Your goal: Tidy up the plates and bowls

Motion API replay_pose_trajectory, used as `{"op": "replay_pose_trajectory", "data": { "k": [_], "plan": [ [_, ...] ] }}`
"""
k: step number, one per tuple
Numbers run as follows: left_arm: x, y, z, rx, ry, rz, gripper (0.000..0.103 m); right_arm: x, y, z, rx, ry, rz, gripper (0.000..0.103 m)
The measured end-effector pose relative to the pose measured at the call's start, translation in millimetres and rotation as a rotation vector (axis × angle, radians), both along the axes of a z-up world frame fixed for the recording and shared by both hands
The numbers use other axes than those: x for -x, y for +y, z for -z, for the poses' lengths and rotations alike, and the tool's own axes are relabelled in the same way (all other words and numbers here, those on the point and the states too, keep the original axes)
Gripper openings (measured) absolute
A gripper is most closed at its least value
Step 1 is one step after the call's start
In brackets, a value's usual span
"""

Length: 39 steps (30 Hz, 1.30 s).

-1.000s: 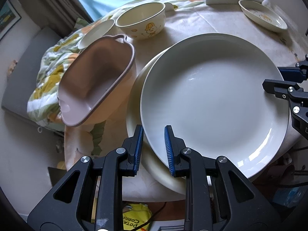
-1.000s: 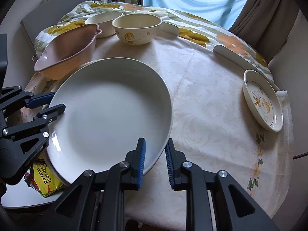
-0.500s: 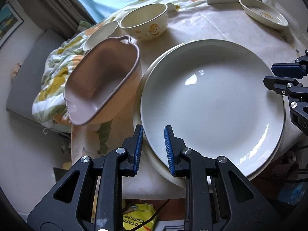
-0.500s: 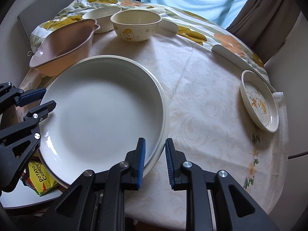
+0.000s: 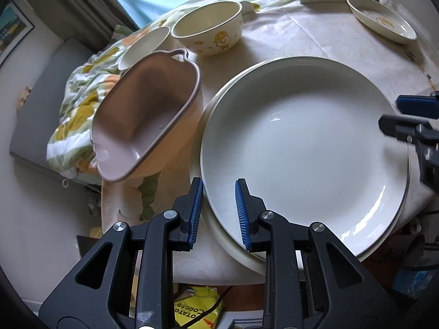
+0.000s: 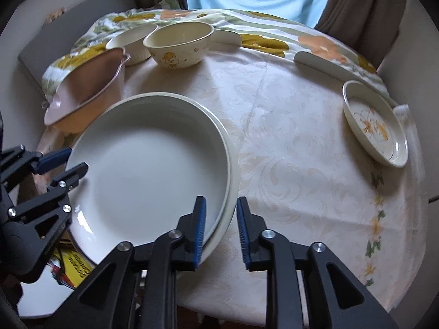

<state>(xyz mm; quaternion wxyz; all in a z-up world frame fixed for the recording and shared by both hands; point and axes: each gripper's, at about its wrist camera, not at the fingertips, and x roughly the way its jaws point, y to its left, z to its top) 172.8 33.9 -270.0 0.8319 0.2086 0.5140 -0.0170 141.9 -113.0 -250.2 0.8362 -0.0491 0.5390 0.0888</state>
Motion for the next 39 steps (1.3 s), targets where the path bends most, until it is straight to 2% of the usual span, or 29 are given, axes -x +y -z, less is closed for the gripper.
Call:
{"op": "replay_pose_trajectory", "data": {
  "k": [1,2,5,6,7,11,15,17,18,19,20,21,23,25,30,31,35,36,39],
  "plan": [
    [-1,-1,0,-0.003,0.000,0.003,0.023,1,-2,0,-0.020,0.003,0.014,0.047],
    [-1,-1,1,-0.003,0.001,0.007,0.025,1,-4,0,-0.035,0.004,0.023,0.052],
    [-2,-3,1,0.015,0.019,0.028,0.042,4,-10,-2,-0.071,-0.002,0.056,0.052],
    [-1,-4,1,0.015,0.020,0.028,0.051,5,-11,-3,-0.080,-0.004,0.064,0.052],
    [0,-4,-3,0.012,0.012,0.033,0.055,4,-12,-5,-0.086,-0.006,0.069,0.052],
    [6,-3,-34,0.036,-0.035,0.063,0.055,12,-25,-25,-0.121,-0.034,0.113,0.052],
    [-1,-15,-93,0.123,-0.118,0.151,0.055,26,-54,-60,-0.165,-0.103,0.210,0.052],
    [-11,-30,-123,0.182,-0.156,0.211,0.072,33,-78,-82,-0.189,-0.159,0.295,0.052],
    [-15,-36,-132,0.204,-0.167,0.232,0.098,34,-86,-89,-0.189,-0.179,0.321,0.054],
    [-24,-48,-148,0.258,-0.199,0.278,0.103,37,-98,-100,-0.187,-0.212,0.364,0.071],
    [-28,-56,-155,0.287,-0.212,0.305,0.103,38,-109,-108,-0.187,-0.242,0.397,0.095],
    [-35,-68,-162,0.318,-0.217,0.345,0.103,39,-118,-115,-0.189,-0.271,0.420,0.102],
    [-59,-99,-167,0.355,-0.194,0.429,0.103,39,-139,-125,-0.181,-0.304,0.462,0.103],
    [-78,-124,-165,0.364,-0.167,0.478,0.103,32,-160,-127,-0.163,-0.291,0.508,0.103],
    [-141,-183,-140,0.497,-0.007,0.551,0.103,8,-210,-115,-0.209,-0.277,0.612,0.103],
    [-159,-198,-128,0.501,0.038,0.546,0.103,5,-216,-110,-0.226,-0.268,0.622,0.103],
    [-198,-243,-87,0.470,0.129,0.549,0.102,-24,-247,-75,-0.305,-0.191,0.686,0.103],
    [-204,-249,-79,0.461,0.141,0.551,0.100,-28,-253,-68,-0.313,-0.179,0.696,0.103],
    [-225,-275,-44,0.413,0.201,0.563,0.082,-43,-268,-45,-0.328,-0.153,0.720,0.102]
  ]
}}
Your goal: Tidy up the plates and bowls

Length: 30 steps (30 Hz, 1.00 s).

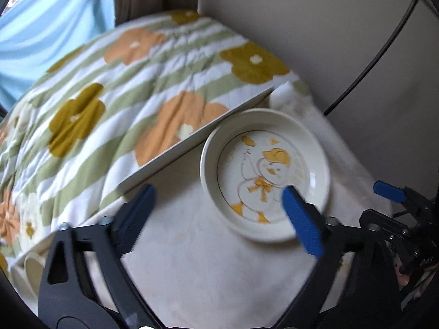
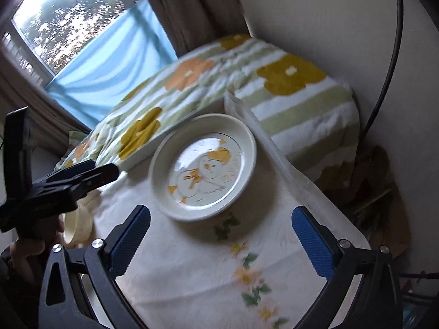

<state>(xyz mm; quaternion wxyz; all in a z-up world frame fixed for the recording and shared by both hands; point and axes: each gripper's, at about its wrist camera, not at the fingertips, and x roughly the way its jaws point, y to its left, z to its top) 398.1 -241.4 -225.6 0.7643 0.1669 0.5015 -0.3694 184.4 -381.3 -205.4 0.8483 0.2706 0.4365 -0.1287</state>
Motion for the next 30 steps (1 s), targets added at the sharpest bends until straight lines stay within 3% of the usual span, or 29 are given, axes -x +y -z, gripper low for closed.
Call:
{"op": "replay_pose_trajectory", "data": {
  "k": [7,9,10,12,15,17,26,30],
  "plan": [
    [-32,-30,57,-0.071,0.078,0.022,0.054,-36,-20,40,-0.035,0.052,-0.004,0.072],
    [-36,-32,63,-0.068,0.095,0.024,0.051,-41,-22,46,-0.039,0.058,-0.009,0.066],
    [-38,-33,64,-0.069,0.103,0.027,0.043,-45,-23,48,-0.038,0.062,-0.010,0.061],
    [-39,-34,67,-0.069,0.106,0.038,0.037,-48,-25,54,-0.042,0.060,-0.011,0.055],
    [-38,-35,66,-0.060,0.098,0.055,0.025,-53,-27,61,-0.050,0.065,-0.011,0.035],
    [-39,-37,67,-0.051,0.101,0.059,0.024,-55,-28,65,-0.057,0.067,-0.010,0.025],
    [-38,-37,65,-0.050,0.089,0.047,0.024,-57,-30,64,-0.039,0.072,-0.022,0.020],
    [-35,-33,51,-0.036,0.069,0.030,0.024,-56,-29,56,-0.022,0.058,-0.040,0.020]
  ]
}}
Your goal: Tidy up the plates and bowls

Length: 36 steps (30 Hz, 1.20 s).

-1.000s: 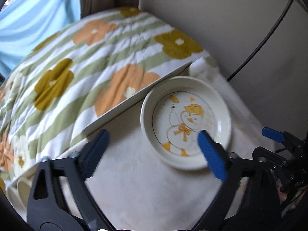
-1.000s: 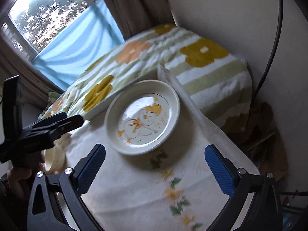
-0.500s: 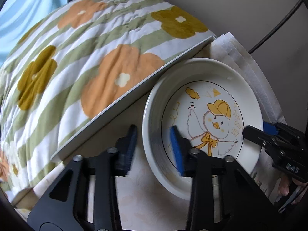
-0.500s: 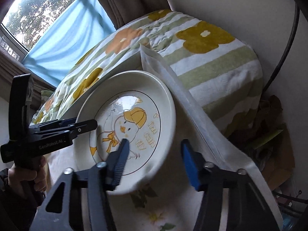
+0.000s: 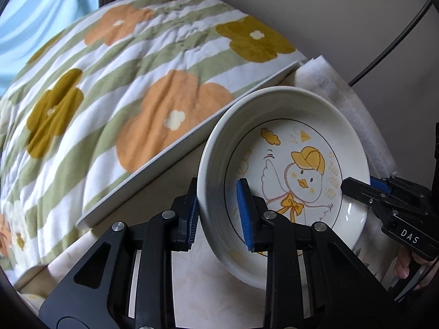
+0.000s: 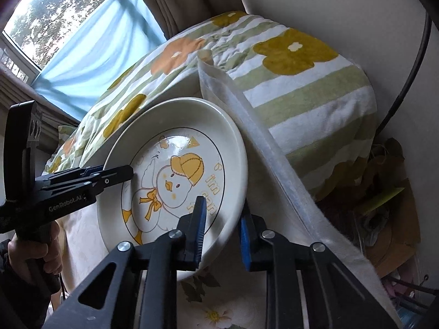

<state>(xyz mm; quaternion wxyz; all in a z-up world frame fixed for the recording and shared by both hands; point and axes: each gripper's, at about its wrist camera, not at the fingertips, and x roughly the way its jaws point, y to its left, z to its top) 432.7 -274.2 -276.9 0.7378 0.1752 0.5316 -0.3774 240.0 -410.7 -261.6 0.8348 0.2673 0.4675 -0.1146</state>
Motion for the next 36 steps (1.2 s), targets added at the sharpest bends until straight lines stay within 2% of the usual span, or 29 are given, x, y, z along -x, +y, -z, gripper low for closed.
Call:
{"op": "replay_pose_trajectory", "data": {
  "k": [9,16,20,27,36],
  "plan": [
    [26,33,-59,0.054,-0.060,-0.060,0.024,11,15,-49,0.030,-0.070,-0.064,0.021],
    [68,97,-106,0.093,-0.098,-0.149,0.024,33,55,-101,0.039,-0.117,-0.180,0.021],
    [102,143,-122,0.096,-0.109,-0.221,0.024,50,87,-117,0.045,-0.130,-0.237,0.021],
    [159,216,-126,0.078,-0.103,-0.320,0.024,75,141,-119,0.010,-0.124,-0.337,0.021],
    [225,295,-95,0.049,-0.031,-0.526,0.024,87,195,-93,-0.034,-0.077,-0.504,0.021]
  ]
}}
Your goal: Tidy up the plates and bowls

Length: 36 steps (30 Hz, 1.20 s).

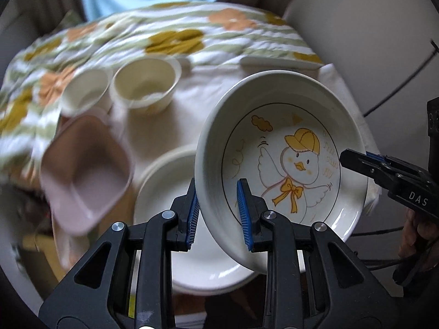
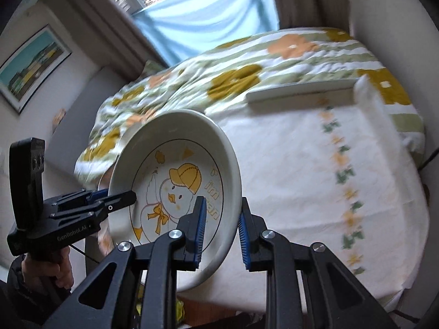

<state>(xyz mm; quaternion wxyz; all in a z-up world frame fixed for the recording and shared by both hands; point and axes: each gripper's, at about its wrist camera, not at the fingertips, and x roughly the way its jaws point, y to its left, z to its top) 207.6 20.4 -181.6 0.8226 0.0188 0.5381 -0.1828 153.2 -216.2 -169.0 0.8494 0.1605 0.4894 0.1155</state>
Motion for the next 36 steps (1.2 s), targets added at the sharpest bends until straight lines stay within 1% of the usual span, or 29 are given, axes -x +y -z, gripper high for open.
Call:
{"op": "replay_pose_trajectory", "data": {
  "k": [3,6,11,17,21,23,27,33,36],
  "plan": [
    [16,21,17,-0.004,0.031,-0.071,0.024,3,17,14,0.002,0.023,-0.061,0.021],
    [24,34,33,-0.006,0.063,-0.127,0.024,1,35,30,0.006,0.049,-0.117,0.021],
    [28,48,57,-0.012,0.098,-0.191,0.024,-7,55,50,0.041,0.078,-0.190,0.021],
    [25,48,76,-0.026,0.117,-0.214,0.024,-16,68,62,0.098,0.080,-0.231,0.021],
    [21,45,86,-0.037,0.130,-0.219,0.024,-18,69,63,0.137,0.067,-0.245,0.021],
    [19,42,88,-0.051,0.123,-0.217,0.024,-20,70,64,0.157,0.062,-0.253,0.021],
    [17,35,87,-0.111,0.088,-0.208,0.024,-21,71,64,0.176,0.056,-0.263,0.021],
    [19,22,86,-0.238,0.007,-0.187,0.024,-21,77,69,0.241,0.039,-0.287,0.020],
    [21,18,85,-0.288,-0.026,-0.184,0.024,-20,81,68,0.285,0.011,-0.300,0.020]
  ]
}}
